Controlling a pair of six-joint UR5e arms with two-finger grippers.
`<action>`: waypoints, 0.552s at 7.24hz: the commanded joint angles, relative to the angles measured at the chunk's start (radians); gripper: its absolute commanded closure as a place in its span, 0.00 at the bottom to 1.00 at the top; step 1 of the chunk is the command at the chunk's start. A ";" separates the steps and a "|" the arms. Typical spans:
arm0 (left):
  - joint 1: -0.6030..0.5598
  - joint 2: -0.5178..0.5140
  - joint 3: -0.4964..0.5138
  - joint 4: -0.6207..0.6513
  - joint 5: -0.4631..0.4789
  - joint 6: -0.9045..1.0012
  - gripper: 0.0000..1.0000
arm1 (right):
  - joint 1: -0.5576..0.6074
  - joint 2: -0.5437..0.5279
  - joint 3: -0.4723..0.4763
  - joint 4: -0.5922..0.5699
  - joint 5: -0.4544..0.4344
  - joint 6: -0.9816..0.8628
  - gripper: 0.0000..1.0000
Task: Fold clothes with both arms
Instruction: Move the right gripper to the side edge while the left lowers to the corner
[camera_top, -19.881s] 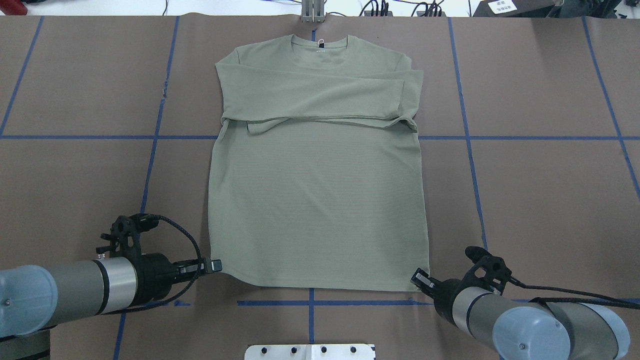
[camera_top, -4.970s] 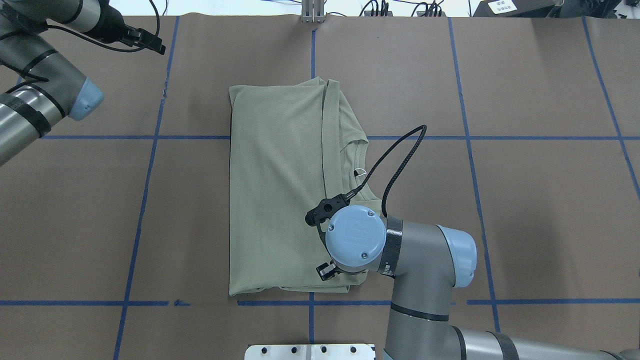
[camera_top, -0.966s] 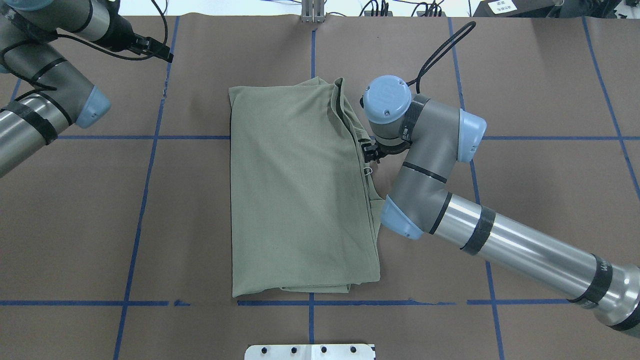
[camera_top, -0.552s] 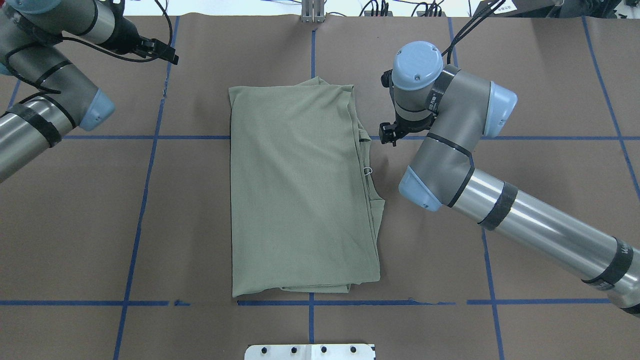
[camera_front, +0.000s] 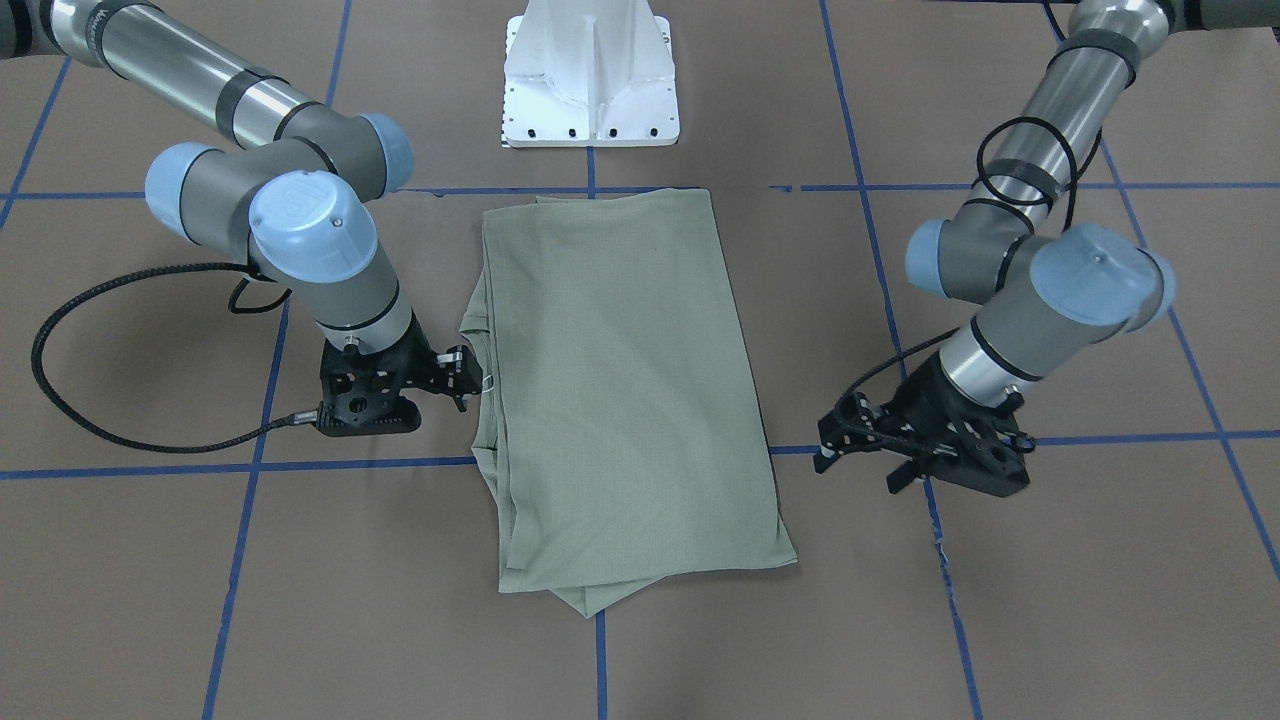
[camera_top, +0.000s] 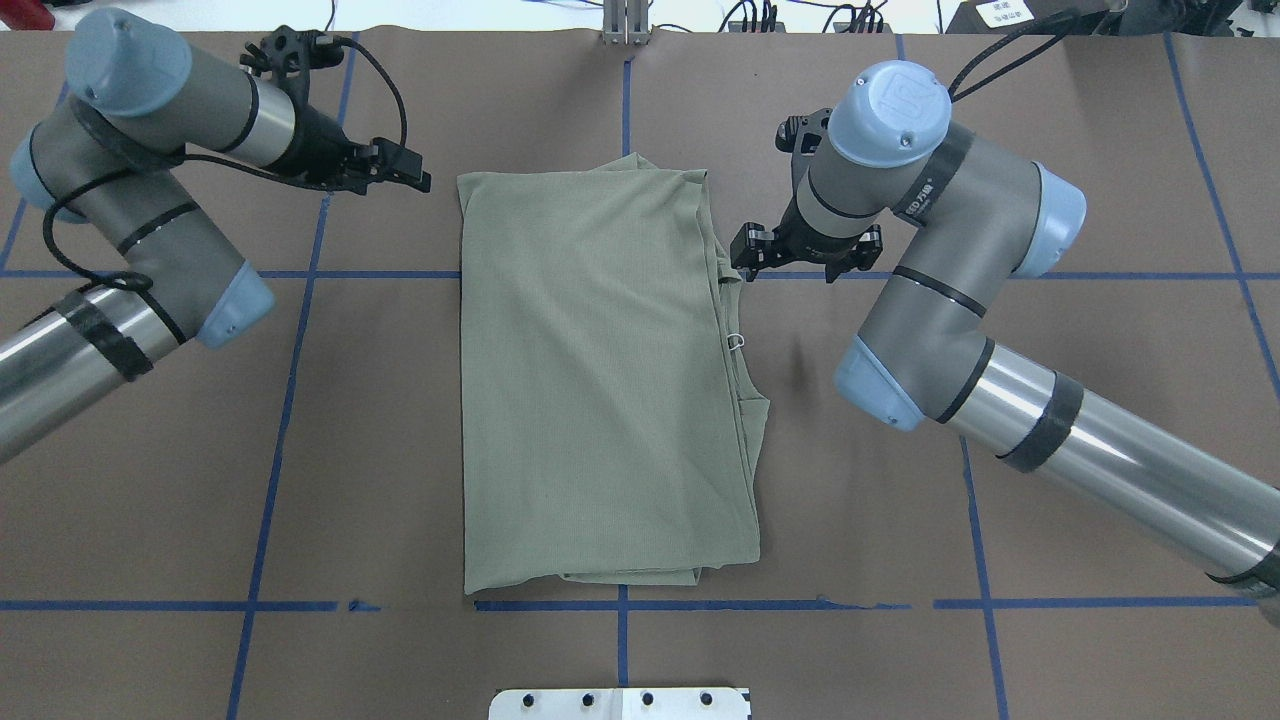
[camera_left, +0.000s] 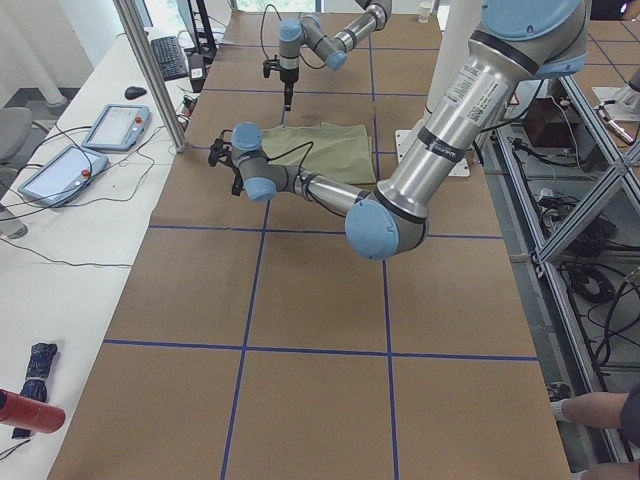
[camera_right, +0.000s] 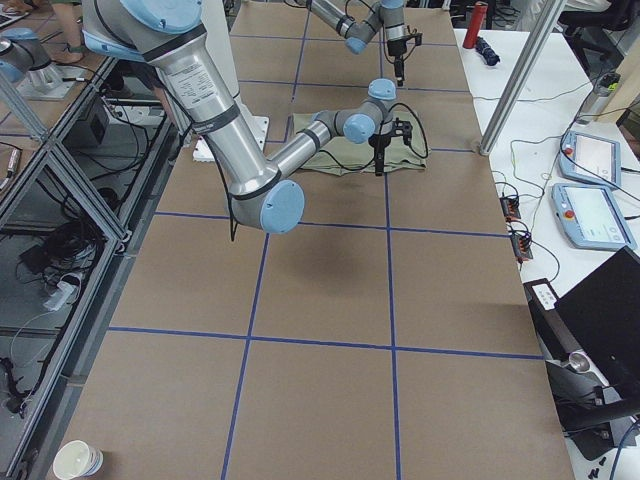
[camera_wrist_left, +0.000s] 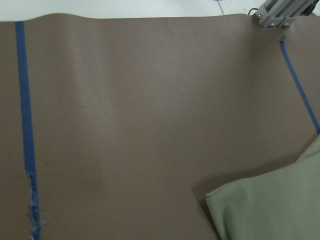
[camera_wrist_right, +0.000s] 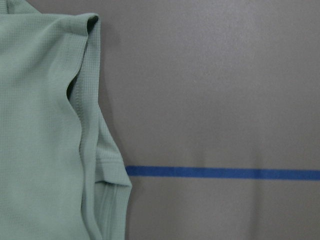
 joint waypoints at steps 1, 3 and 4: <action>0.146 0.138 -0.245 0.001 0.048 -0.217 0.00 | -0.063 -0.141 0.235 0.033 -0.003 0.253 0.00; 0.285 0.287 -0.474 0.002 0.168 -0.372 0.00 | -0.141 -0.293 0.358 0.259 -0.084 0.511 0.00; 0.368 0.353 -0.549 0.002 0.278 -0.453 0.00 | -0.203 -0.322 0.370 0.309 -0.181 0.611 0.00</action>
